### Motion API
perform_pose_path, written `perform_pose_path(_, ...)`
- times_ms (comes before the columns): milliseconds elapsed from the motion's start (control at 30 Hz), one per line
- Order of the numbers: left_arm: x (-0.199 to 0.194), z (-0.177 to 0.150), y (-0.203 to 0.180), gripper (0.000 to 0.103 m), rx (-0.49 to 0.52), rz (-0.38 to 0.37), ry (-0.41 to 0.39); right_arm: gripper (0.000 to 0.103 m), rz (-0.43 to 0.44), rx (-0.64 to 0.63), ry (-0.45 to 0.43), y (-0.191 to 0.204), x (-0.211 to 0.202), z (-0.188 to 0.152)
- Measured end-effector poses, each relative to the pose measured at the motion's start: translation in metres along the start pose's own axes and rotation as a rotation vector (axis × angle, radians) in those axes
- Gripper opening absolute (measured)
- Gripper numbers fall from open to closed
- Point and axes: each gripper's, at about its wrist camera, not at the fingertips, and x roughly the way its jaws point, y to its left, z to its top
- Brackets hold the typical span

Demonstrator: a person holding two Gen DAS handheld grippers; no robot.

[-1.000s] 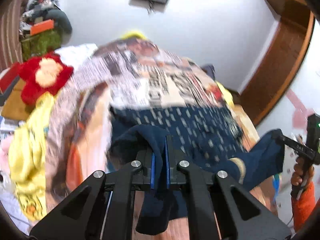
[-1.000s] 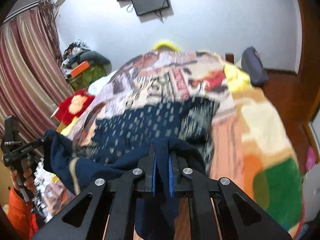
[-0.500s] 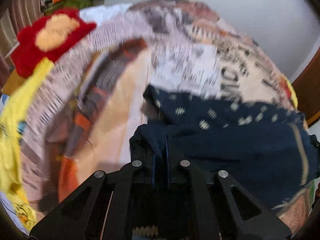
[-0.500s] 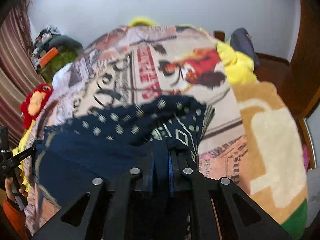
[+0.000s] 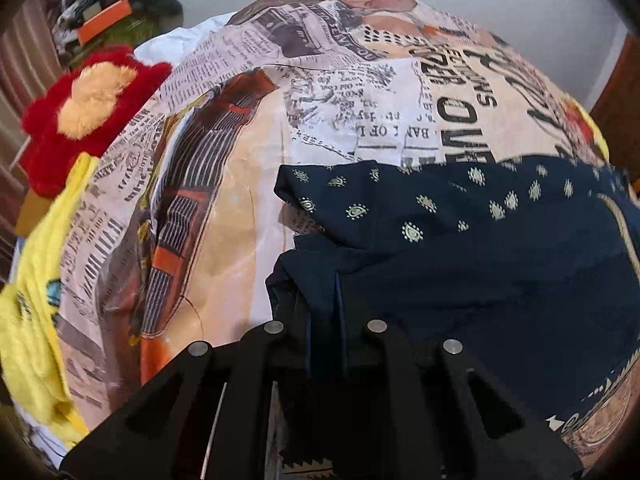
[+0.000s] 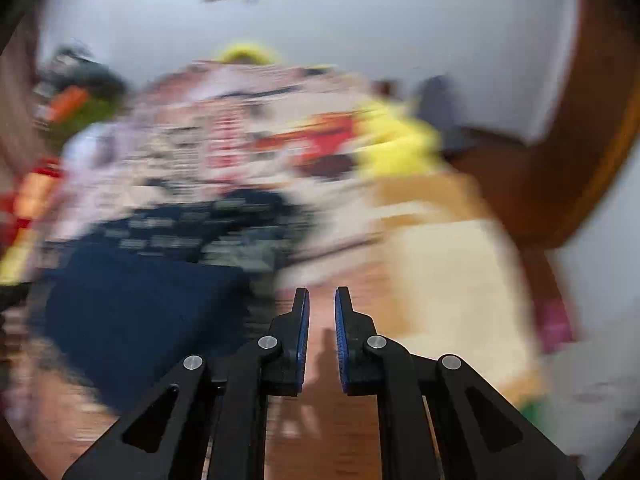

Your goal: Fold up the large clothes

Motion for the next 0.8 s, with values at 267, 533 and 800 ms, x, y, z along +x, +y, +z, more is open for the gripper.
perform_pose_path(267,-0.057,0.006,-0.014,0.023,0.058,0.035,-0.083,0.008,0.126,0.037,-0.015,-0.023,-0.052,-0.021)
perform_pose_path(533,-0.124,-0.012,-0.038,0.066,0.148,0.003,-0.203,0.008,0.237,-0.024,-0.062,0.018,-0.088,-0.029)
perform_pose_path(800,-0.119,-0.052,-0.081,0.078,0.245,-0.082,-0.149,0.008,0.369,-0.132,-0.004,0.086,-0.084,-0.041)
